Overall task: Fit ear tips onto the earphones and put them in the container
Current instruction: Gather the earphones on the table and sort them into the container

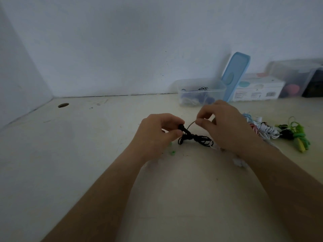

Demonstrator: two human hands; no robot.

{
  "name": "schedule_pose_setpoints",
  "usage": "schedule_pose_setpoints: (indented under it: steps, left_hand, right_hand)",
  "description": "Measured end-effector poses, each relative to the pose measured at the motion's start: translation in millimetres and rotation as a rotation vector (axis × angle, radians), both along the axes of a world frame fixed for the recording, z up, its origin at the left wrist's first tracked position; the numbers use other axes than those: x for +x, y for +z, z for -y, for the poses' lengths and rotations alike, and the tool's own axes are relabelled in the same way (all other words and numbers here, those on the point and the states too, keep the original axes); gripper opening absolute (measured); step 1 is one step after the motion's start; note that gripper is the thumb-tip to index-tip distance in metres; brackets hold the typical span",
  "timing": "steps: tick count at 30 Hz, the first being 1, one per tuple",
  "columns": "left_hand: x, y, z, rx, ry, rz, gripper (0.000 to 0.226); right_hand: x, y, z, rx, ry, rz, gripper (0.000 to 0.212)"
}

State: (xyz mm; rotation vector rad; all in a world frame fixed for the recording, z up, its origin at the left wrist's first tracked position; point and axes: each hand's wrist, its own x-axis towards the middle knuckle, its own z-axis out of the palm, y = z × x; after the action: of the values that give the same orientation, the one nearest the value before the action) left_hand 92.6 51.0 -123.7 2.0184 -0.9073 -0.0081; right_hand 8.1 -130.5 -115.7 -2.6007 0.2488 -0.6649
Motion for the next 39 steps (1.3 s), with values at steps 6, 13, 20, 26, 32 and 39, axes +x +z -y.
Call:
schedule_pose_setpoints:
  steps: [6,13,20,26,32,39]
  left_hand:
    - [-3.5,-2.8,4.0,0.144,0.017,0.102,0.017]
    - [-4.1,-3.4,4.6,0.191,-0.044,0.114,0.022]
    - [-1.8,-3.5,3.1,0.245,-0.044,0.111,0.021]
    - [3.2,12.4,-15.9,0.131,-0.003,0.062,0.010]
    - [22.6,22.2,-65.0,0.050,0.267,0.108,0.009]
    - [17.9,19.2,-76.7,0.395,0.245,-0.018,0.006]
  right_hand:
    - [-3.6,7.3,-4.2,0.127,-0.015,0.152,0.014]
    - [-1.3,6.7,-3.0,0.259,-0.020,0.301,0.012]
    - [1.3,0.1,-9.8,0.484,0.142,0.228,0.022]
    - [0.4,-1.2,-15.3,0.537,0.155,0.221,0.014]
    - [0.2,0.7,-17.5,0.537,0.207,0.237,0.022]
    - [0.0,-2.8,-25.4,0.492,0.268,0.186,0.027]
